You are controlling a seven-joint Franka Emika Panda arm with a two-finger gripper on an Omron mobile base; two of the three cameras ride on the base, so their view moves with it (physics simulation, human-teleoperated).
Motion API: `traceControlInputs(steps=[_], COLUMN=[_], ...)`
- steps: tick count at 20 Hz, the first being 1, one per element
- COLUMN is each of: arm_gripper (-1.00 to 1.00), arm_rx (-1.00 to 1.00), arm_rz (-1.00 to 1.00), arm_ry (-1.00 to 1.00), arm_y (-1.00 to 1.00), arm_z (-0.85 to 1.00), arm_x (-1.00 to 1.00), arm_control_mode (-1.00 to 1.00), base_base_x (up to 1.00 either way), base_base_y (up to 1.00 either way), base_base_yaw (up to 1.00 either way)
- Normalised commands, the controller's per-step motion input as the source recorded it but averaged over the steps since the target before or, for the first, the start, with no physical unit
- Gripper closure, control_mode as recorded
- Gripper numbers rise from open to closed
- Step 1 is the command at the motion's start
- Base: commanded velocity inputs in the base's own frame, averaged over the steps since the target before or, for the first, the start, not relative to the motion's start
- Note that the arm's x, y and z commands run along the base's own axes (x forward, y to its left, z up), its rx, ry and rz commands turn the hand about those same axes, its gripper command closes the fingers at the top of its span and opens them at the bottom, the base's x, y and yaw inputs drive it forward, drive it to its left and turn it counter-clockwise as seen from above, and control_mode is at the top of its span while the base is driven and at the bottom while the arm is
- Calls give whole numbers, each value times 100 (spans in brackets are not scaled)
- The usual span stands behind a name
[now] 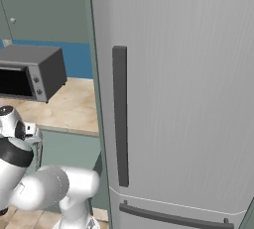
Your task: Take the tongs from the drawer on the left and place them on the dining counter next to the tray containing the kebab skewer.
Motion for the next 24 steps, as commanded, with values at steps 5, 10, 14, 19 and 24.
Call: traceControlInputs(steps=[5,10,14,19,24], arm_gripper=[-100,-100,-100,-100,-100], arm_rx=[0,0,0,0,0], arm_rz=[0,0,0,0,0], arm_ry=[-5,-1,0,0,0], arm_y=[0,1,2,4,8], arm_z=[-26,-17,-11,-6,-16], arm_x=[14,6,3,8,12], arm_control_mode=[-100,-100,-100,-100,-100], base_base_x=[0,0,0,0,0], base_base_y=[0,0,0,0,0], base_base_yaw=[0,0,0,0,0])
